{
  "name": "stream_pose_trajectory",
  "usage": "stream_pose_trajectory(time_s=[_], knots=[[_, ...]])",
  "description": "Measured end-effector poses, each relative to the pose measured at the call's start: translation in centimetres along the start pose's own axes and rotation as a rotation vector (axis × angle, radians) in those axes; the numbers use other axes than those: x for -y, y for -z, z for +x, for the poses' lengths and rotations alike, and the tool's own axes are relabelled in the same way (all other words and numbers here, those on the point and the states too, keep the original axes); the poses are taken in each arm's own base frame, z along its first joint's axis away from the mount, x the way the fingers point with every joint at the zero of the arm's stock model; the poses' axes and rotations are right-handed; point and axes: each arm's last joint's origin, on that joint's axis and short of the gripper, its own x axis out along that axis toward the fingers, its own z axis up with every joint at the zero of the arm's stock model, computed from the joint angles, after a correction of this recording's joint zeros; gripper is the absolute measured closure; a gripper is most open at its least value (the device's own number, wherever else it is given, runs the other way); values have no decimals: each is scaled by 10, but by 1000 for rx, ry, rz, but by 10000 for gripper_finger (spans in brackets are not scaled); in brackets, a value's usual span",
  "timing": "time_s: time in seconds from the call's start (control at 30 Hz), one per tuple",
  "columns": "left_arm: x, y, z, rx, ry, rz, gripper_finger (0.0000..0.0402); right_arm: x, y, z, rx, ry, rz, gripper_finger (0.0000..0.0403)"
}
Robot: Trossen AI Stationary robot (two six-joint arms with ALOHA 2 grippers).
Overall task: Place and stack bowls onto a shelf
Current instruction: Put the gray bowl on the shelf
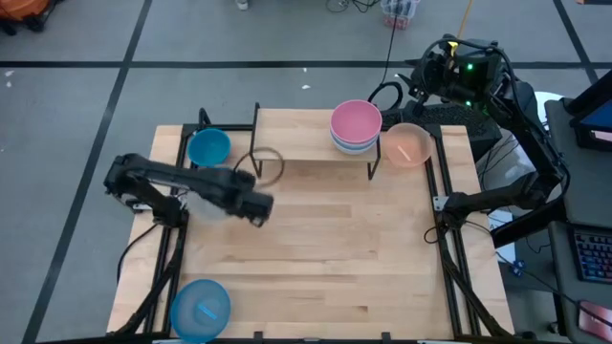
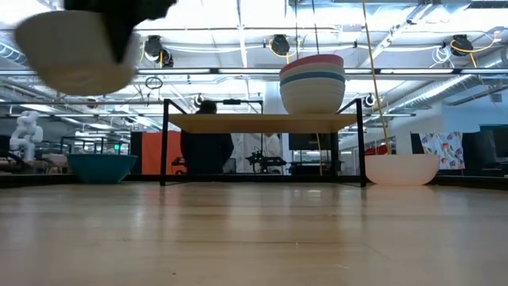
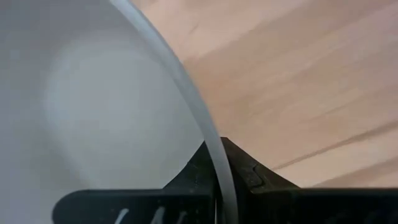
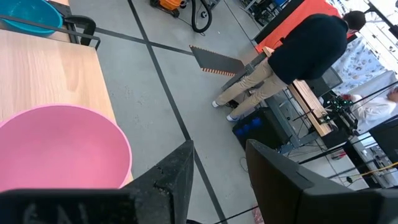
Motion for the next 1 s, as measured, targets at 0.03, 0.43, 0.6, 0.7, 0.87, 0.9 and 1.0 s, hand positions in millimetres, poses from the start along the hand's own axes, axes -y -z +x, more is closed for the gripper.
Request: stream_pose_trajectory(time_s=[0.03, 0.43, 0.6, 0.7, 0.87, 0.9, 1.0], knots=[[-2, -7, -8, 17, 31, 14, 396, 0, 0, 0, 0, 0, 0, 261], [-33, -104, -54, 268, 41, 248, 396, 0, 0, 0, 0, 0, -2, 261], [-37, -147, -55, 298, -10, 420, 396, 0, 0, 0, 0, 0, -3, 261], [-34, -169, -49, 300, -49, 605, 396, 0, 0, 0, 0, 0, -4, 261], [-27, -197, -37, 289, 25, 869, 396, 0, 0, 0, 0, 0, -22, 261], [-26, -201, -34, 286, 77, 903, 396, 0, 0, 0, 0, 0, -25, 261], [-23, -206, -27, 267, 167, 985, 396, 0, 0, 0, 0, 0, -27, 261]])
